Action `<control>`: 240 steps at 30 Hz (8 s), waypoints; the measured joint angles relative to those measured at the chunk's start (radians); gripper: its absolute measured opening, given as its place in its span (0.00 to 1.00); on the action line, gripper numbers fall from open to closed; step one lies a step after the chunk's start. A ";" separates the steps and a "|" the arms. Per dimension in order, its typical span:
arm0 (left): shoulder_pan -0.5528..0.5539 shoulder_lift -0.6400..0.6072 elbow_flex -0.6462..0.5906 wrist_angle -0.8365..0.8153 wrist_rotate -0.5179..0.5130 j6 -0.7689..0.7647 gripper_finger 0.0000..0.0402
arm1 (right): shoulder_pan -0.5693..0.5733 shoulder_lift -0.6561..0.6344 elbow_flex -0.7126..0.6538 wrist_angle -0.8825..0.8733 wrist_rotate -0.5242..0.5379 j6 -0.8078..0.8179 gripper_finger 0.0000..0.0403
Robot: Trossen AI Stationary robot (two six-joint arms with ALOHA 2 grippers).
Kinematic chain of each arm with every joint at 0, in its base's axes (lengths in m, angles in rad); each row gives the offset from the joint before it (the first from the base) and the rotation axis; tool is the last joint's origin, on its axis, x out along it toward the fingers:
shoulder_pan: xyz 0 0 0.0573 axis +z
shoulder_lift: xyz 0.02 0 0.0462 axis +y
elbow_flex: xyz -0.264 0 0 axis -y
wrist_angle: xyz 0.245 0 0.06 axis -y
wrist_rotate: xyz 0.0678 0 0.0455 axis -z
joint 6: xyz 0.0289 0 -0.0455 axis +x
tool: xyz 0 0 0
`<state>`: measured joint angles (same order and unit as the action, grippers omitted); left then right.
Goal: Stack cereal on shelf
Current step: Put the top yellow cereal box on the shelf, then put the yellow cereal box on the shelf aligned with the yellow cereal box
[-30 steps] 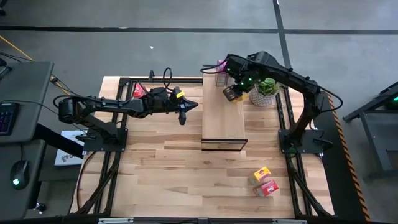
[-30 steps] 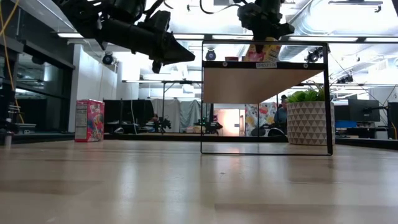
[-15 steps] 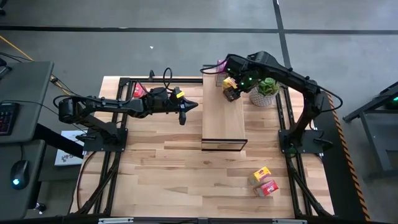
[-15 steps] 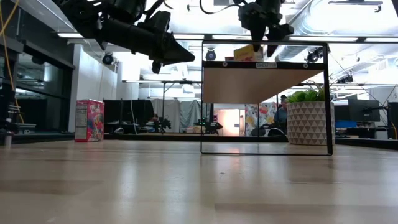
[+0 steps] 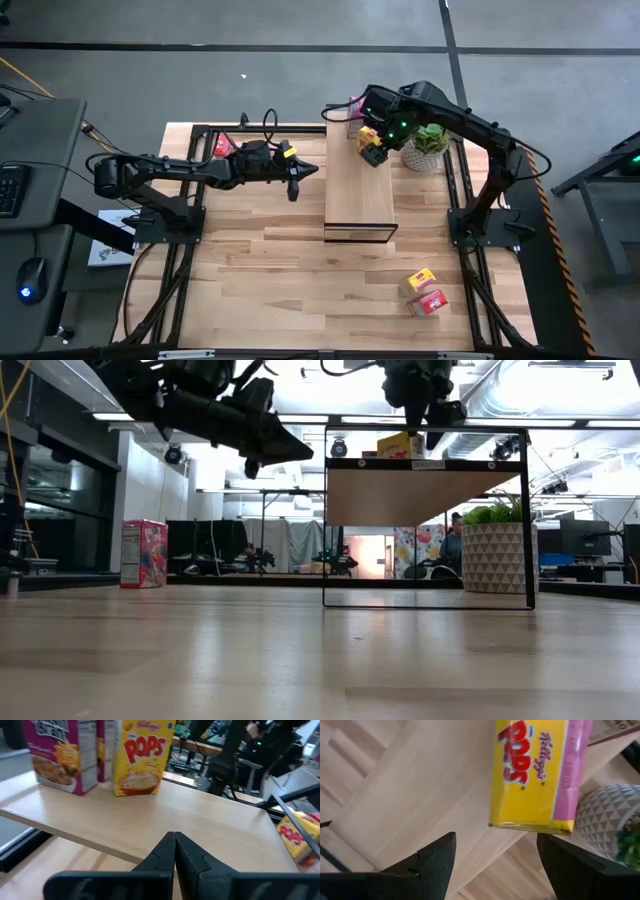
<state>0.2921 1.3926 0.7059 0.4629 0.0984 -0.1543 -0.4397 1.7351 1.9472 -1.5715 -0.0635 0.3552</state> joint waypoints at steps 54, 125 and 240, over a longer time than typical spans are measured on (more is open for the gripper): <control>-0.042 0.343 0.445 -0.129 -0.201 0.334 0.00 | 0.396 -1.089 -1.587 1.599 0.793 -0.260 0.01; 0.102 0.547 0.562 -0.046 -0.055 0.234 0.00 | 0.119 -0.765 -1.582 1.965 0.473 -0.059 0.00; 0.046 -0.215 -0.168 0.318 0.061 0.138 0.00 | 0.415 -1.032 -1.582 2.246 -0.118 -0.319 0.00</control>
<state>0.3380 1.1771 0.5377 0.7806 0.1592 -0.0163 -0.0251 0.7032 0.3653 0.6742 -0.1812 0.0365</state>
